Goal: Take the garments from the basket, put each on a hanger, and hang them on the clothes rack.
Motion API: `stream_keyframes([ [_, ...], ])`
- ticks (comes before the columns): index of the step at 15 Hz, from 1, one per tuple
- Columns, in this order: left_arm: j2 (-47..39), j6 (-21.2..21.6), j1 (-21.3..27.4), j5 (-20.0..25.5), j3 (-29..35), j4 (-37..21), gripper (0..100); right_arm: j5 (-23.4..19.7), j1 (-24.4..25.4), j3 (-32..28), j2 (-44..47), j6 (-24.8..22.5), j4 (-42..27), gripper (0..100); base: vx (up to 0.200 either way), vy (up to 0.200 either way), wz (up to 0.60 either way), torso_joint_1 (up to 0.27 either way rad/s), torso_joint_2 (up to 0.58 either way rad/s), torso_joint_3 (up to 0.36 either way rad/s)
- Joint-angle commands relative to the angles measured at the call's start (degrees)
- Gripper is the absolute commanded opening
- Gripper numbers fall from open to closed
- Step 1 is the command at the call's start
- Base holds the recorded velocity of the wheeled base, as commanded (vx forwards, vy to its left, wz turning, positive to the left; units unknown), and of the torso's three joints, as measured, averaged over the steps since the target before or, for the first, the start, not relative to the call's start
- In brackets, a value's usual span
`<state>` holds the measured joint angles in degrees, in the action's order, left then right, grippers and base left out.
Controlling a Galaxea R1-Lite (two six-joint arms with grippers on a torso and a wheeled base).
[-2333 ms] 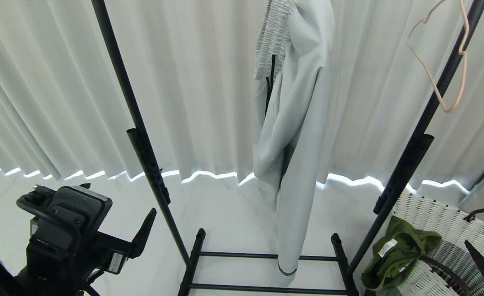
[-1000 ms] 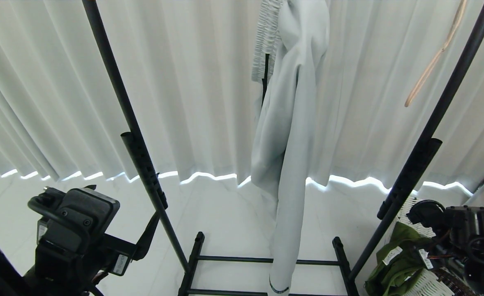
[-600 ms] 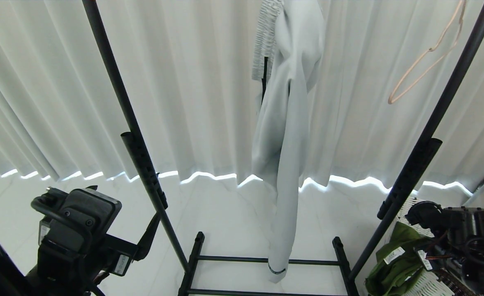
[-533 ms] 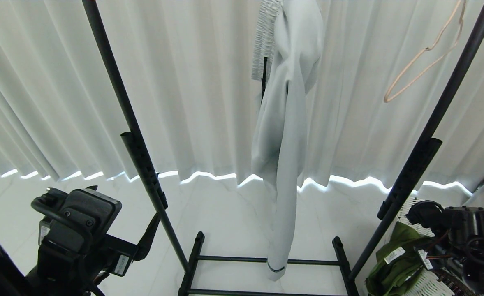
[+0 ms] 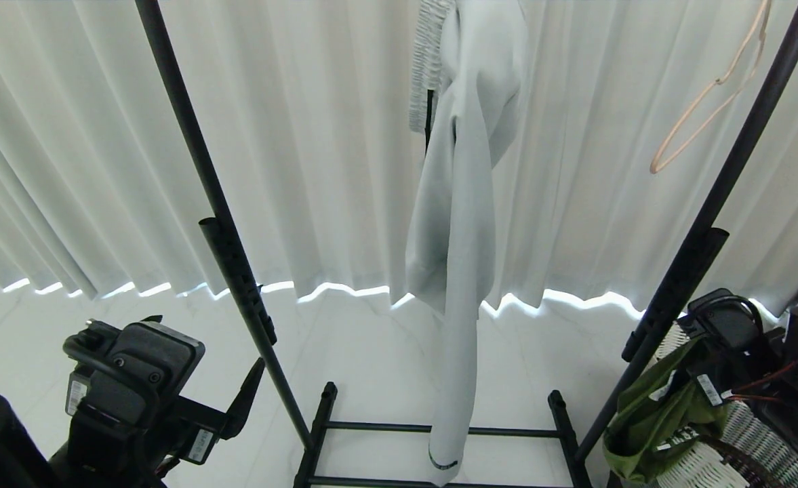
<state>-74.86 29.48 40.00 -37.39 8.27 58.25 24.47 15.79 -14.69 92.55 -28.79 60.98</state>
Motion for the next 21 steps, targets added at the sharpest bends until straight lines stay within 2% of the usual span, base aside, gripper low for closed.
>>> stream_keyframes([
  [1,-0.11,0.05,-0.27,-0.05,-0.62,0.02,100,-0.03,4.25,-0.34,-7.12,-3.11,0.02,0,-0.200,0.000,0.00,0.007,-0.01,-0.002],
  [5,-0.37,0.05,-0.27,-0.05,-0.62,0.02,100,0.05,10.76,-0.87,-10.02,-7.24,-0.07,0,-0.200,0.000,0.00,0.006,0.00,-0.001],
  [8,-0.46,-0.03,-0.27,0.12,-0.53,0.02,100,0.14,16.03,-3.06,-10.55,-7.86,-0.16,0,-0.200,0.000,0.00,-0.001,0.00,0.004],
  [11,-2.39,-0.56,-0.09,1.62,-0.53,0.02,100,0.05,21.83,-7.81,-9.67,-7.77,-0.33,0,0.000,0.000,0.00,0.000,0.00,0.000],
  [13,-3.89,-2.85,0.96,9.26,1.05,0.11,100,0.05,25.43,-11.85,-8.70,-7.59,-0.42,0,0.000,0.000,0.00,0.000,0.00,0.000],
  [16,-7.49,-3.72,1.75,22.27,5.71,0.11,100,0.05,31.06,-17.92,-7.56,-6.71,-1.30,0,0.000,0.000,0.00,0.000,0.00,0.000],
  [18,-11.27,-3.99,2.89,27.81,8.43,0.55,100,0.05,35.01,-21.96,-7.74,-5.04,-4.82,0,0.000,0.000,0.00,0.000,0.00,0.000],
  [20,-15.14,-5.92,6.15,29.57,10.46,1.43,100,0.05,38.09,-25.83,-8.00,-3.20,-8.77,0,0.000,0.000,0.00,0.000,0.00,0.000],
  [21,-18.65,-10.93,10.19,29.57,12.74,2.57,100,0.05,40.38,-29.08,-8.44,-1.26,-13.25,0,0.000,0.000,0.00,0.000,0.00,0.000],
])
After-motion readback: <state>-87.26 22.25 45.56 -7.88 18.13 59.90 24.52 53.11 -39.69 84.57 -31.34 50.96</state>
